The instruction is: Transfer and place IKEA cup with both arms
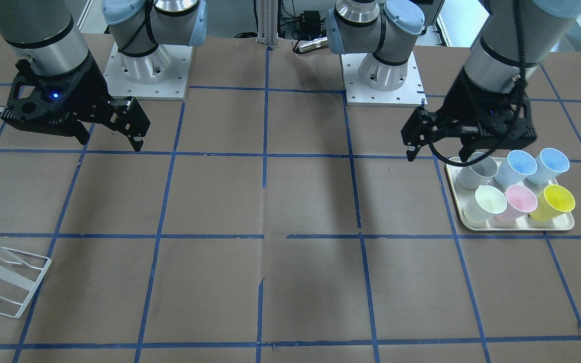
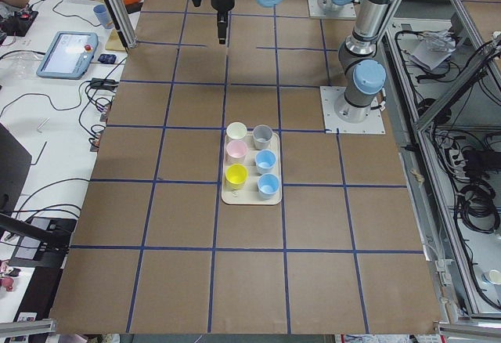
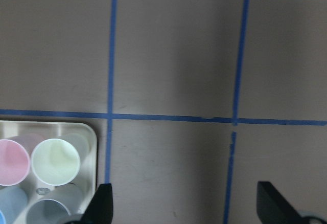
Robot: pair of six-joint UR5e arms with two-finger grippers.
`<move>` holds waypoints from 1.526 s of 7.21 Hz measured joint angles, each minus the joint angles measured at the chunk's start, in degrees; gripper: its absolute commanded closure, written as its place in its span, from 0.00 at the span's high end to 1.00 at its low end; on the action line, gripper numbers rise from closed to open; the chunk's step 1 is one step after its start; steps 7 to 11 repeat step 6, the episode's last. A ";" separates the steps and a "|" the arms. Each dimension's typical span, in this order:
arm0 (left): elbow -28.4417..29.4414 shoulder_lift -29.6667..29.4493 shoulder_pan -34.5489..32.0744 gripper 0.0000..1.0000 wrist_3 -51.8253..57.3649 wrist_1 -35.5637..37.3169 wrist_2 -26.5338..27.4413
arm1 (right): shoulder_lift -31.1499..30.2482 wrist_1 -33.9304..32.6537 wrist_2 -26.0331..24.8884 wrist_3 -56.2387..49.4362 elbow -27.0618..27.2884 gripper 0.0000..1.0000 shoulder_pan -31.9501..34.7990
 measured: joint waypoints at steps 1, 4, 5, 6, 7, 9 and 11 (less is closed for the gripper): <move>-0.58 0.84 -1.87 1.00 -0.66 -0.11 0.15 | 0.00 0.04 -0.01 -0.19 0.00 1.00 0.00; 0.47 2.80 -2.55 1.00 -1.98 -4.21 1.03 | 0.00 0.06 0.35 -0.44 -0.01 1.00 -0.07; 1.24 3.01 -2.21 1.00 -2.00 -6.29 1.81 | 0.04 0.04 0.48 -0.46 -0.01 1.00 -0.08; 1.71 3.01 -2.01 1.00 -2.00 -7.37 1.91 | 0.07 0.04 0.57 -0.47 -0.01 1.00 -0.08; 1.71 3.01 -2.01 1.00 -2.00 -7.37 1.91 | 0.07 0.04 0.57 -0.47 -0.01 1.00 -0.08; 1.71 3.01 -2.01 1.00 -2.00 -7.37 1.91 | 0.07 0.04 0.57 -0.47 -0.01 1.00 -0.08; 1.71 3.01 -2.01 1.00 -2.00 -7.37 1.91 | 0.07 0.04 0.57 -0.47 -0.01 1.00 -0.08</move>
